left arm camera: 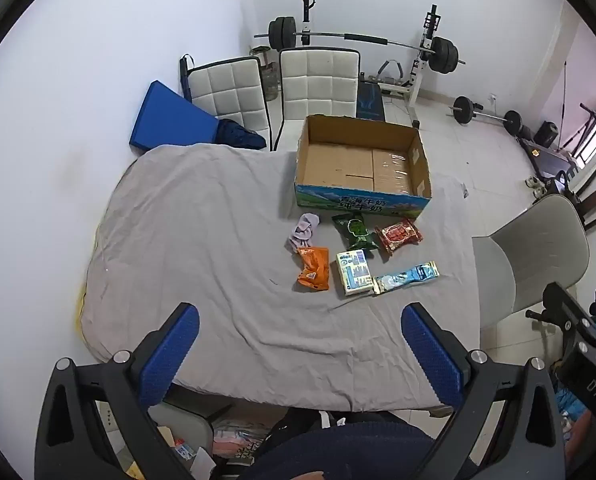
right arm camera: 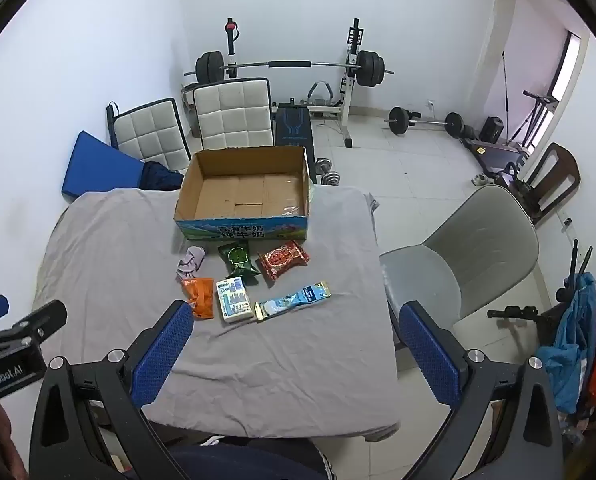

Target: Organize soft objects

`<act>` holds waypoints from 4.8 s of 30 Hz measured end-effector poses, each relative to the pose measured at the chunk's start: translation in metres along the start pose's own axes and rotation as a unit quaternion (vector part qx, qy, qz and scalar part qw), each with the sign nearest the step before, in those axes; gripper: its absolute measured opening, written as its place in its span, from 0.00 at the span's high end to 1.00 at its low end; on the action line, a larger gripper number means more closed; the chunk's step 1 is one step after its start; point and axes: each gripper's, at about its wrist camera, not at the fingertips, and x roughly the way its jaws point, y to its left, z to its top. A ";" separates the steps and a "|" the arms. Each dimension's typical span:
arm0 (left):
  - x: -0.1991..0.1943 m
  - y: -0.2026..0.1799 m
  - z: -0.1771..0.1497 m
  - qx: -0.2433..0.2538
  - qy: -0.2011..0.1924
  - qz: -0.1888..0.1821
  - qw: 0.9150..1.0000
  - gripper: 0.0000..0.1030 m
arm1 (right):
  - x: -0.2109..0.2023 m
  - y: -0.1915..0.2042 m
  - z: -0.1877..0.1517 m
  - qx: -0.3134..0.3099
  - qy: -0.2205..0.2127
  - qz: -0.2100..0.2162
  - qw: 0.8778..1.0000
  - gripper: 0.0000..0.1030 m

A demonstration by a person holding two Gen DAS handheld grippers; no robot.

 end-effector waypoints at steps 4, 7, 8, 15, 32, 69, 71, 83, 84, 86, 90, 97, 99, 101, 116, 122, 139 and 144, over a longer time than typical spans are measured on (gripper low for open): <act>0.002 -0.001 0.001 0.001 0.003 0.003 1.000 0.00 | 0.002 0.000 0.001 -0.004 -0.001 0.000 1.000 0.00; 0.001 -0.003 0.001 -0.001 0.002 0.000 1.000 0.00 | -0.003 0.002 -0.003 -0.002 -0.021 -0.006 1.000 0.00; 0.000 -0.003 0.001 0.000 0.002 -0.001 1.000 0.00 | -0.004 0.001 -0.001 0.000 -0.015 -0.002 1.000 0.00; -0.005 0.000 0.000 -0.003 0.007 -0.011 1.000 0.00 | -0.002 -0.002 0.001 0.004 -0.006 -0.007 1.000 0.00; -0.006 0.003 -0.002 0.001 -0.011 -0.008 1.000 0.00 | -0.014 0.004 0.004 0.003 -0.019 -0.014 1.000 0.00; -0.016 -0.006 0.011 0.004 -0.032 -0.005 0.999 0.00 | -0.016 -0.003 0.008 0.001 -0.029 -0.007 1.000 0.00; -0.016 -0.006 0.011 0.003 -0.031 -0.005 1.000 0.00 | -0.017 -0.004 0.008 0.002 -0.028 -0.004 1.000 0.00; -0.017 -0.004 0.008 0.002 -0.033 -0.001 0.999 0.00 | -0.018 0.001 0.011 -0.009 -0.026 0.005 1.000 0.00; -0.017 -0.004 0.008 0.002 -0.033 -0.001 0.999 0.00 | -0.017 0.001 0.011 -0.010 -0.025 0.005 1.000 0.00; -0.017 -0.004 0.008 0.002 -0.032 -0.003 0.999 0.00 | -0.017 0.001 0.011 -0.009 -0.026 0.004 1.000 0.00; -0.018 -0.005 0.007 0.001 -0.033 -0.002 0.999 0.00 | -0.017 0.001 0.011 -0.009 -0.025 0.005 1.000 0.00; -0.018 -0.005 0.006 0.001 -0.033 -0.003 0.999 0.00 | -0.017 0.000 0.010 -0.009 -0.025 0.005 1.000 0.00; -0.017 -0.006 0.005 0.000 -0.033 -0.002 0.999 0.00 | -0.014 -0.001 0.010 -0.007 -0.021 0.007 1.000 0.00; -0.016 -0.004 0.006 -0.003 -0.032 -0.003 0.999 0.00 | -0.008 -0.003 0.011 -0.005 -0.014 0.009 1.000 0.00; 0.170 0.027 0.043 -0.031 0.087 0.017 0.996 0.00 | 0.223 0.024 0.022 -0.004 0.154 0.052 0.987 0.00; 0.286 0.033 0.036 -0.047 0.172 0.019 0.984 0.01 | 0.374 0.081 -0.001 -0.040 0.248 0.048 0.967 0.00; 0.437 -0.011 0.022 -0.016 0.278 -0.061 0.959 0.07 | 0.499 0.105 -0.045 0.017 0.350 0.058 0.935 0.34; 0.481 -0.033 0.011 0.020 0.321 -0.051 0.946 0.35 | 0.500 0.104 -0.049 0.017 0.352 0.040 0.935 0.34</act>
